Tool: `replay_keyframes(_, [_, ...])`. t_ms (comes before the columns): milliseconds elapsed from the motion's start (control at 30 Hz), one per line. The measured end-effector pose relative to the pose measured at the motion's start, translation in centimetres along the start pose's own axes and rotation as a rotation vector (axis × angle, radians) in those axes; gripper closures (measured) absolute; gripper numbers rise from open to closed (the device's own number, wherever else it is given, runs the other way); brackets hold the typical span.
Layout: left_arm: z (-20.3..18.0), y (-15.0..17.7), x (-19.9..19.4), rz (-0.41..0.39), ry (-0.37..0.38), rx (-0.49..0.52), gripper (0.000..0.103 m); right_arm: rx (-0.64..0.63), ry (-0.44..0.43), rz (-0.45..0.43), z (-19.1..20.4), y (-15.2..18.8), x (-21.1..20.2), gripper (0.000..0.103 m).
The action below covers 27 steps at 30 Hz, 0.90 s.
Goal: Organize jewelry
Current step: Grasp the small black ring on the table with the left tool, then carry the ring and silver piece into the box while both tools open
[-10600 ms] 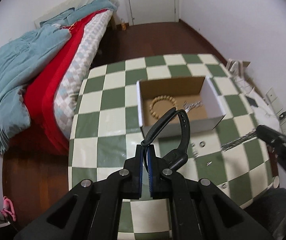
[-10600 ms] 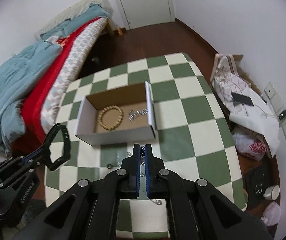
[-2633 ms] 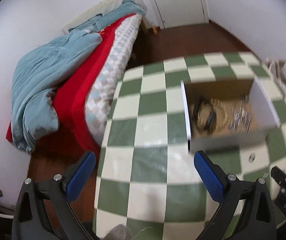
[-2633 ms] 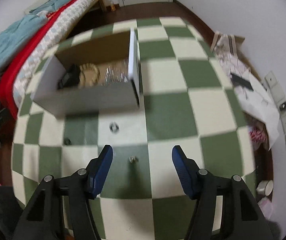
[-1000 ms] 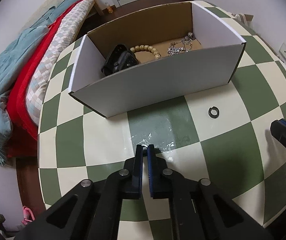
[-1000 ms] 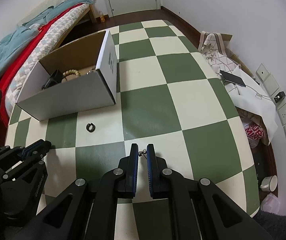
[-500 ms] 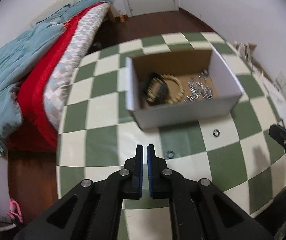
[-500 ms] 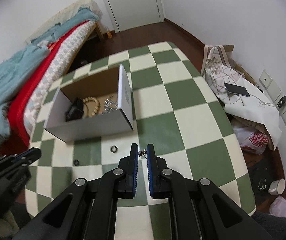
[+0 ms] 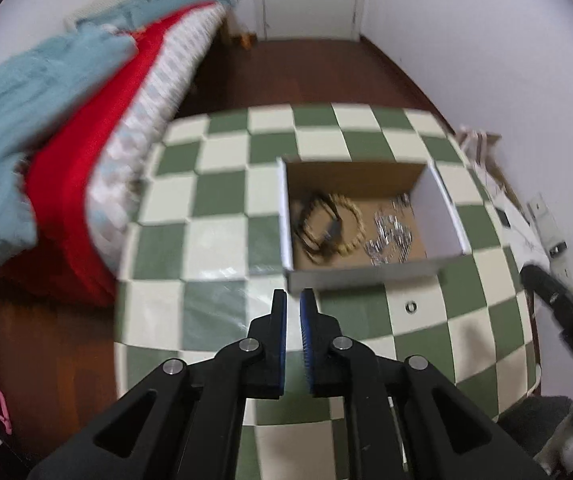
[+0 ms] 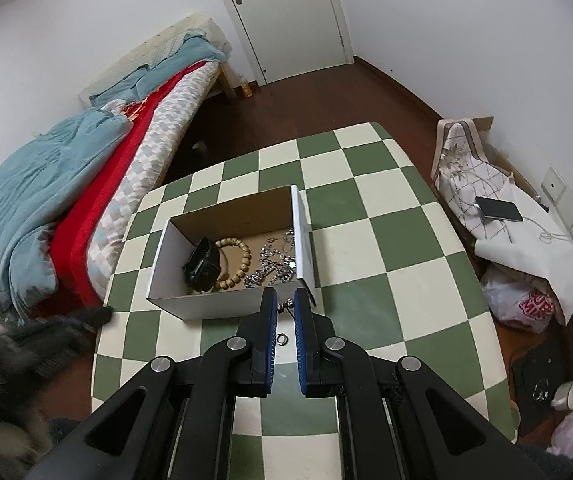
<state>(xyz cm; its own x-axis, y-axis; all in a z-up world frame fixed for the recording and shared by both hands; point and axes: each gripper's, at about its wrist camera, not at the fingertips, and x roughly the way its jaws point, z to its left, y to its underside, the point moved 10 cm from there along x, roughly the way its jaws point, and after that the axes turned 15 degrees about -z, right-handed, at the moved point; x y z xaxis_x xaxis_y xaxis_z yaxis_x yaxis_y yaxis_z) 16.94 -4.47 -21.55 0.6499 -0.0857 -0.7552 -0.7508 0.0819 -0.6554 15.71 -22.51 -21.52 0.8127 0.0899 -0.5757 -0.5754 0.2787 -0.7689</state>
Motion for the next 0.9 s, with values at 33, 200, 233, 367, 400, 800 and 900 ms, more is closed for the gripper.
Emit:
replay_keyframes(33, [-0.4,1.0,1.0,0.033,-0.002,0.011,0.089,0.001,0.000,0.004,0.0,0.1,0.1,0.094])
replay_keyframes(200, [-2.5,6.4,5.5,0.163,0.001,0.061,0.068,0.004,0.015,0.031,-0.6,1.3,0.6,0.094])
replay_keyframes(233, [-2.8,7.1,6.1,0.179,-0.003,0.069,0.068,0.006,0.018,0.035,-0.8,1.5,0.7,0.094])
replay_keyframes(367, [-3.8,8.7,7.6,0.205,-0.007,0.086,0.068,0.013,0.035,0.049,-1.7,2.2,1.0,0.094])
replay_keyframes(400, [-3.9,8.4,7.5,0.176,-0.012,0.088,0.068,0.014,0.039,0.052,-1.9,2.3,1.1,0.094])
replay_keyframes(800, [-4.9,6.8,5.5,0.083,-0.002,0.084,0.094,0.006,0.031,0.030,-1.8,1.7,0.8,0.094])
replay_keyframes(900, [-4.1,5.0,3.6,0.034,0.001,0.056,0.094,0.010,0.026,0.018,-1.6,1.1,0.3,0.094])
